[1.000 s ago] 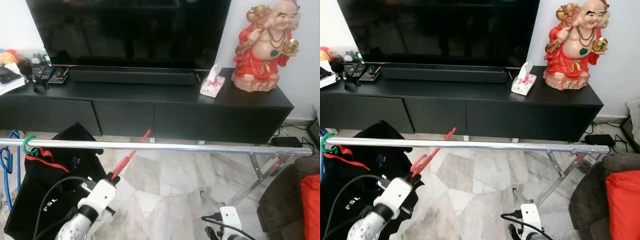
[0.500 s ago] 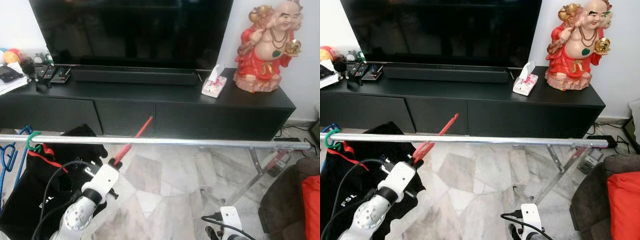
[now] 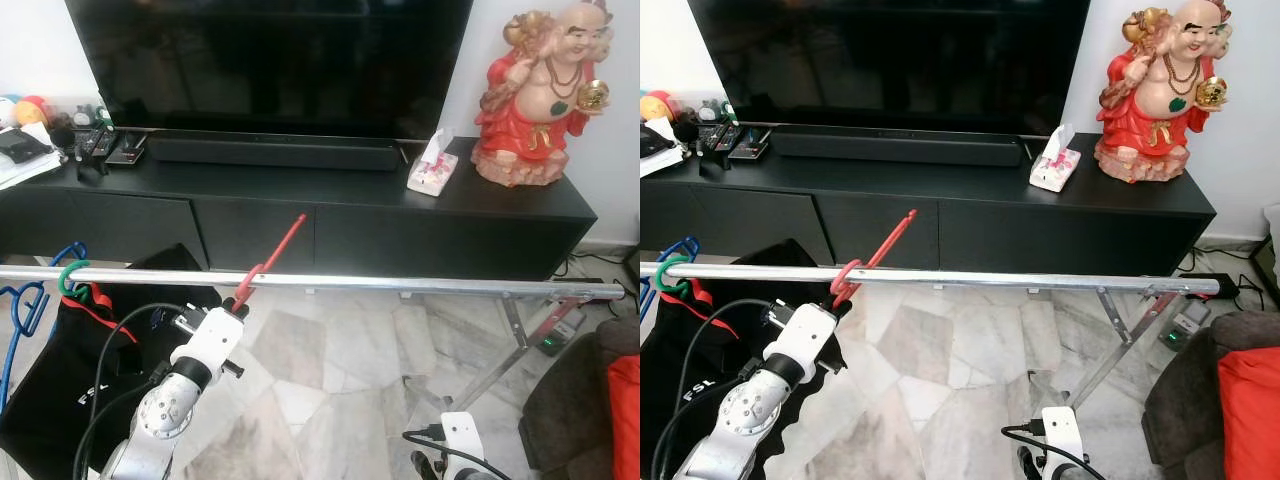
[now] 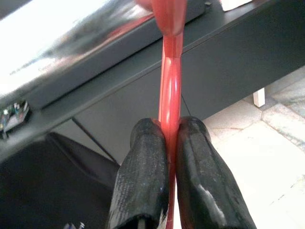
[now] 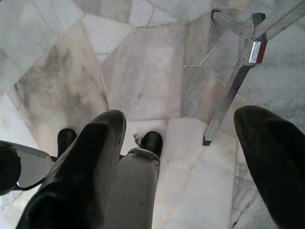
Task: Hang hanger
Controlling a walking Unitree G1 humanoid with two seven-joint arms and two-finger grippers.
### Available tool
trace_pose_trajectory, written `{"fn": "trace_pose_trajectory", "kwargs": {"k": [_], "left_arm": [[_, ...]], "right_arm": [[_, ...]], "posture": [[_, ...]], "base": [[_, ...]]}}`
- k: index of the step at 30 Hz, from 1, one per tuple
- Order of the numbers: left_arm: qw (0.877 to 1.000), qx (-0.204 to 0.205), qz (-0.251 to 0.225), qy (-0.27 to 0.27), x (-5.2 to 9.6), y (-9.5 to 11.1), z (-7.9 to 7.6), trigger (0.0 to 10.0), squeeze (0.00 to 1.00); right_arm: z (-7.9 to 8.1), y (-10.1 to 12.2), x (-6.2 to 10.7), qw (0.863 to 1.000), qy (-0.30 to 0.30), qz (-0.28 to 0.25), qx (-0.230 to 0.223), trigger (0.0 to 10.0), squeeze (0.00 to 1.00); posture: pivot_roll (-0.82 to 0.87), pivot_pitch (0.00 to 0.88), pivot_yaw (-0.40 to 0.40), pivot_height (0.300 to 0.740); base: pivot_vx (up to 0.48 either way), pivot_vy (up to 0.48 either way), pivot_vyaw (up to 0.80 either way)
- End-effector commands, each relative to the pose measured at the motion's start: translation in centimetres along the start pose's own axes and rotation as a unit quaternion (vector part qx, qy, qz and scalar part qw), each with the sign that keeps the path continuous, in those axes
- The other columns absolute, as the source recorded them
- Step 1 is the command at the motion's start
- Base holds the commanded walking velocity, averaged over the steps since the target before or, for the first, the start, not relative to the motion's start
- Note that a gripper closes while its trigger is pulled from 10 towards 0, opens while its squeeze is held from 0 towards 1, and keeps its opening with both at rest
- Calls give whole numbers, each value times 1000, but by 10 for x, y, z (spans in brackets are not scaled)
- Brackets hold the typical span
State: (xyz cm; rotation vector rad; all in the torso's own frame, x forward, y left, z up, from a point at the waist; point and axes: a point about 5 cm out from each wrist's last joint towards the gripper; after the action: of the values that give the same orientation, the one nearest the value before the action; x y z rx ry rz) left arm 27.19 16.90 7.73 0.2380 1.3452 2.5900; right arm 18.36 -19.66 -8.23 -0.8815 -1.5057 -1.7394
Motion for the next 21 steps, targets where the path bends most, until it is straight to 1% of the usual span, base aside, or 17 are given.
{"fn": "trace_pose_trajectory", "kwargs": {"k": [1,7,9,11,16,20,21], "left_arm": [[1000,11,1,21,-5,2,8,10000,0],[998,38,18,38,-18,2,11,10000,0],[997,56,26,44,-25,4,13,10000,0],[997,65,33,39,-29,4,12,10000,0],[996,74,43,19,-30,1,9,10000,0],[996,73,53,1,-24,-3,5,10000,0],[996,74,57,-7,-23,-5,3,10000,620]], "right_arm": [[1,-1,0,1000,0,0,-4,10000,0],[1,-1,0,1000,0,0,-5,10000,0],[1,-1,0,1000,0,0,-6,10000,0],[1,-1,0,1000,0,0,-6,10000,0],[2,-1,0,1000,0,0,-8,10000,0],[2,-1,0,1000,1,0,-8,10000,0],[2,-1,0,1000,1,1,-7,10000,0]], "posture": [[17,0,-14,716],[13,0,-12,716],[11,0,-11,716],[9,0,-10,716],[9,0,-9,716],[12,0,-8,716],[12,0,-8,716]], "base": [[0,0,0],[0,0,0],[0,0,0],[0,0,0],[0,0,0],[0,0,0],[0,0,0]]}}
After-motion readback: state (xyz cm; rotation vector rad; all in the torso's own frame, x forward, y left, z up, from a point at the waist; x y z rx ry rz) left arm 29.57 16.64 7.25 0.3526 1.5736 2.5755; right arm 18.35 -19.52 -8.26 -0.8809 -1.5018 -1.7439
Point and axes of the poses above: a point about 5 cm out from each wrist's last joint towards the gripper, its own x axis pointing back from the gripper into the wrist, its own y axis along the axis of the wrist's last joint, z = x × y, and after that the axes turned 8 degrees about -x, right-handed
